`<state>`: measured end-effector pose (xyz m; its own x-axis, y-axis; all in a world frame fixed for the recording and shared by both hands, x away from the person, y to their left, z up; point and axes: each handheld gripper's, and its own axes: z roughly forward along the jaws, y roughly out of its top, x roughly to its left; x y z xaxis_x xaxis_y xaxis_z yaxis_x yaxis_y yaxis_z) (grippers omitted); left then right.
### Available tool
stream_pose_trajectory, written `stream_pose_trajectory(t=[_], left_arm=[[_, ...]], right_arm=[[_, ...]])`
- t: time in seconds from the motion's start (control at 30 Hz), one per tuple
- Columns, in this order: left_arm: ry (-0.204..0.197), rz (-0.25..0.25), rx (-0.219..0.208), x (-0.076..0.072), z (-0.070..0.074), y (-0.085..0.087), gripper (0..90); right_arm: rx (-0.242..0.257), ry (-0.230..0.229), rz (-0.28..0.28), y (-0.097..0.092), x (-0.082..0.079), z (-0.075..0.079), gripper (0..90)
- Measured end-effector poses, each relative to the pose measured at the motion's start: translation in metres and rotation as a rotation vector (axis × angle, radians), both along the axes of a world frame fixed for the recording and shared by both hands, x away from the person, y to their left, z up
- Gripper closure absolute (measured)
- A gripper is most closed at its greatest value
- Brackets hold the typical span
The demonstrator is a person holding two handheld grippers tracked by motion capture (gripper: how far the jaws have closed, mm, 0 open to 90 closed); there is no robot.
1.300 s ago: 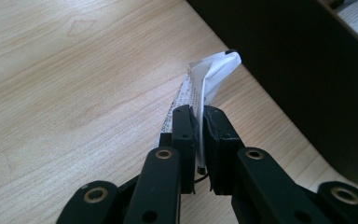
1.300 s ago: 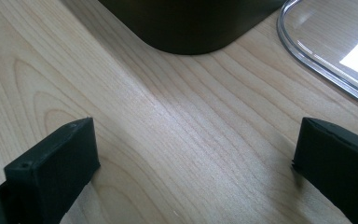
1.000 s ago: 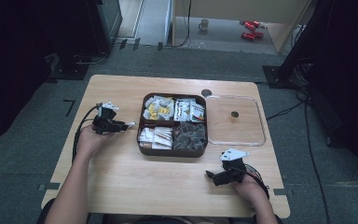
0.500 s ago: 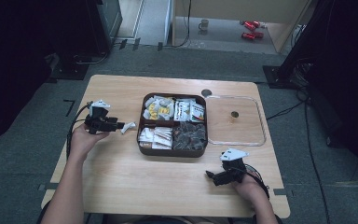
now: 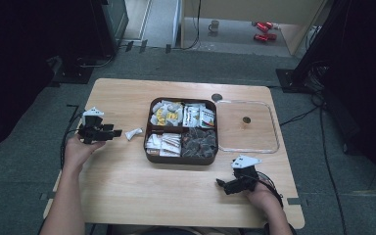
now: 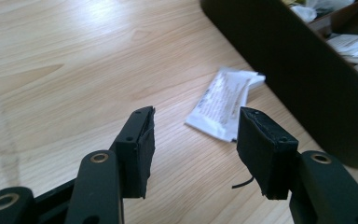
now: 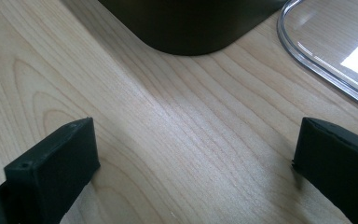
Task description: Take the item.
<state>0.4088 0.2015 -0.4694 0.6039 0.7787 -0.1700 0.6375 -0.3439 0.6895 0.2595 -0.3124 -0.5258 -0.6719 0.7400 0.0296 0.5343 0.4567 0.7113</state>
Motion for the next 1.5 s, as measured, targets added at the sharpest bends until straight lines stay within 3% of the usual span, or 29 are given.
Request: stream_pose_trajectory(t=[0.47,0.7,0.87,0.93,1.07,1.5], left_arm=[[-0.007,0.03,0.061,-0.003,-0.02,0.02,45.6],[0.014,0.057,0.093,-0.002,-0.03,0.029,45.3],[-0.014,0.065,0.093,-0.003,-0.033,0.032,44.0],[-0.058,0.058,0.118,-0.004,-0.036,0.032,40.6],[-0.106,0.057,0.129,-0.007,-0.041,0.031,35.1],[-0.142,0.088,0.105,-0.009,-0.047,0.03,25.1]], right_arm=[[-0.003,-0.001,0.005,0.0,0.001,0.0,0.0],[-0.002,-0.001,0.003,0.0,0.002,0.0,0.0],[-0.002,0.0,0.002,0.0,0.002,0.0,0.0],[-0.002,-0.001,0.002,0.0,0.002,0.0,0.0],[-0.002,0.0,0.002,0.0,0.002,0.0,0.0],[-0.004,-0.001,0.004,0.0,0.002,0.0,0.0]])
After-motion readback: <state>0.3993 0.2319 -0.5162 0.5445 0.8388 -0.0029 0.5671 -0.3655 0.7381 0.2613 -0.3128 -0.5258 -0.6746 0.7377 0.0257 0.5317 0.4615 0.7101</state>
